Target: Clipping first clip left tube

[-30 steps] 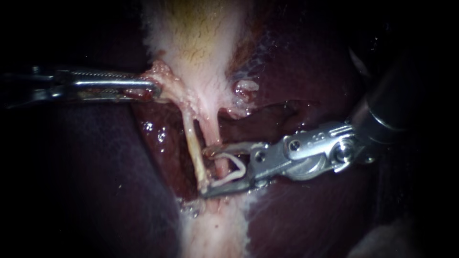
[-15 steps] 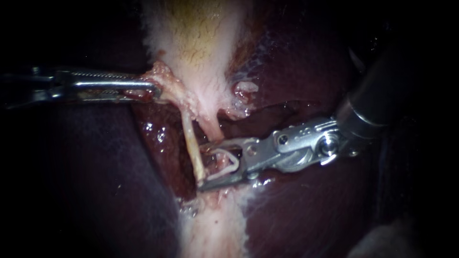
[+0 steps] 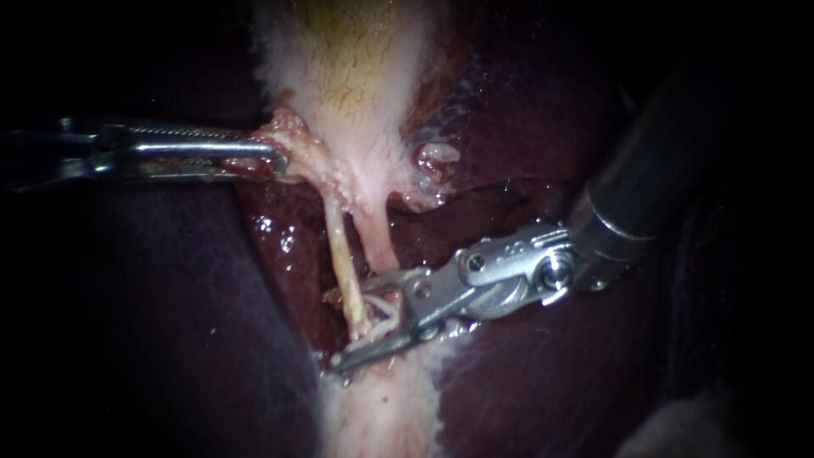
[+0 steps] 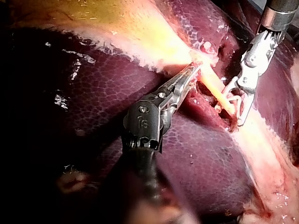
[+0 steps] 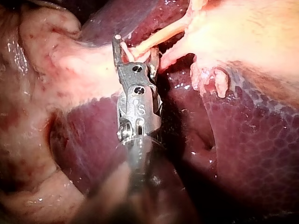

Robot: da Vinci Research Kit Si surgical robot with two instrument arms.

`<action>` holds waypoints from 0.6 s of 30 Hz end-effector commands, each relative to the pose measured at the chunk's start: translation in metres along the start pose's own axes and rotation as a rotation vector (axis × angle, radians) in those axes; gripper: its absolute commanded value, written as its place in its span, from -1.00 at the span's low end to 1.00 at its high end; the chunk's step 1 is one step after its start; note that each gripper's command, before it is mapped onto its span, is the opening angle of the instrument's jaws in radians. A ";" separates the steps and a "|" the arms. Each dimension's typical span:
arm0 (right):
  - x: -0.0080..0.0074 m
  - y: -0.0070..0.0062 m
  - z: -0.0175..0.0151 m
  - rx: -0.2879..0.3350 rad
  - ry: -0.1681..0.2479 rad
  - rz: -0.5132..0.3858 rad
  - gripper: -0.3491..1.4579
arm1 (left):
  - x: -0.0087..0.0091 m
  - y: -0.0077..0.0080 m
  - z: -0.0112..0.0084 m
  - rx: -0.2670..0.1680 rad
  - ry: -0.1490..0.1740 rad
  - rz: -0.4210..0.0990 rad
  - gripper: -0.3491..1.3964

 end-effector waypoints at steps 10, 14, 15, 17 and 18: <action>0.0005 -0.0003 0.0006 0.021 0.038 -0.003 -0.08 | 0.0000 -0.0001 0.0000 -0.001 0.000 0.000 -1.00; 0.0005 -0.0005 0.0006 0.024 0.046 0.001 -0.08 | -0.0001 -0.0003 0.0000 -0.001 0.000 0.000 -1.00; 0.0006 -0.0006 0.0006 0.025 0.049 0.001 -0.08 | -0.0001 -0.0003 0.0000 -0.002 0.000 0.000 -1.00; 0.0007 -0.0009 0.0006 0.027 0.052 0.000 -0.07 | -0.0001 -0.0004 0.0000 -0.002 0.000 0.000 -1.00; 0.0008 -0.0012 0.0006 0.029 0.055 -0.001 -0.07 | -0.0001 -0.0005 0.0000 -0.002 0.000 0.000 -1.00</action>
